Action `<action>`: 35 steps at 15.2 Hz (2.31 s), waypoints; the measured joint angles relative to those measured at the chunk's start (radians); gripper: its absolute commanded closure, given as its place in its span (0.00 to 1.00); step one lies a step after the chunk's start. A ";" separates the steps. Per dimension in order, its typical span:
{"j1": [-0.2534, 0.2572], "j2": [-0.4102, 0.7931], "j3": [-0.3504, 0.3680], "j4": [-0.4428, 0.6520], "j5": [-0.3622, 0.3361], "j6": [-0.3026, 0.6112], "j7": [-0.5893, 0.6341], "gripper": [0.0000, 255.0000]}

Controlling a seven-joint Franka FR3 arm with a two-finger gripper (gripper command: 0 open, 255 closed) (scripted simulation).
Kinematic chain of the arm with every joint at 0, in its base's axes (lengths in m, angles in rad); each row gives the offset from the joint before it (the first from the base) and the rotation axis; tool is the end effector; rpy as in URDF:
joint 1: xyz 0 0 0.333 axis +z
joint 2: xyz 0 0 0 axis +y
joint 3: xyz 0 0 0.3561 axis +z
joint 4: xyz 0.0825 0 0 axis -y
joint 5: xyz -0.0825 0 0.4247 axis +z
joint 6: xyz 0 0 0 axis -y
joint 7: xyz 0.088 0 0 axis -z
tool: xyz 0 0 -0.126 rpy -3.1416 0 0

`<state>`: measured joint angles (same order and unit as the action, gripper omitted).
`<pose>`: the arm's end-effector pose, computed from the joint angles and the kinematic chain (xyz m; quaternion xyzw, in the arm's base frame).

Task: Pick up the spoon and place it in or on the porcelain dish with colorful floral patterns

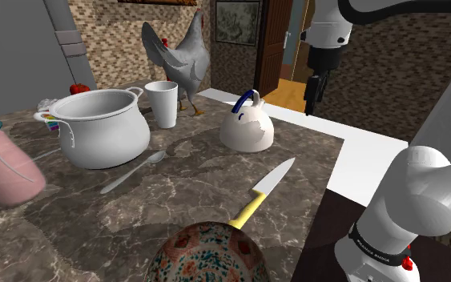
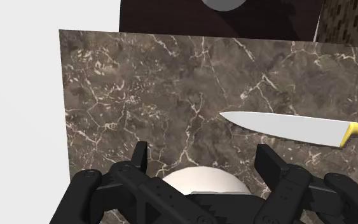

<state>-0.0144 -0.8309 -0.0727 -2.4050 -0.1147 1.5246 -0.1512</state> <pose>0.2972 -0.0473 0.5842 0.9983 0.0433 -0.0285 0.0276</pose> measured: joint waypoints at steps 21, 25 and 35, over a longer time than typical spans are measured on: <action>0.105 0.608 0.235 0.331 0.165 0.221 0.324 0.00; 0.124 0.754 0.267 0.448 0.164 0.240 0.383 0.00; 0.200 1.145 0.316 0.867 0.122 0.191 0.525 0.00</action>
<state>0.1853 0.3142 0.2437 -1.5376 0.0069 1.7158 0.3743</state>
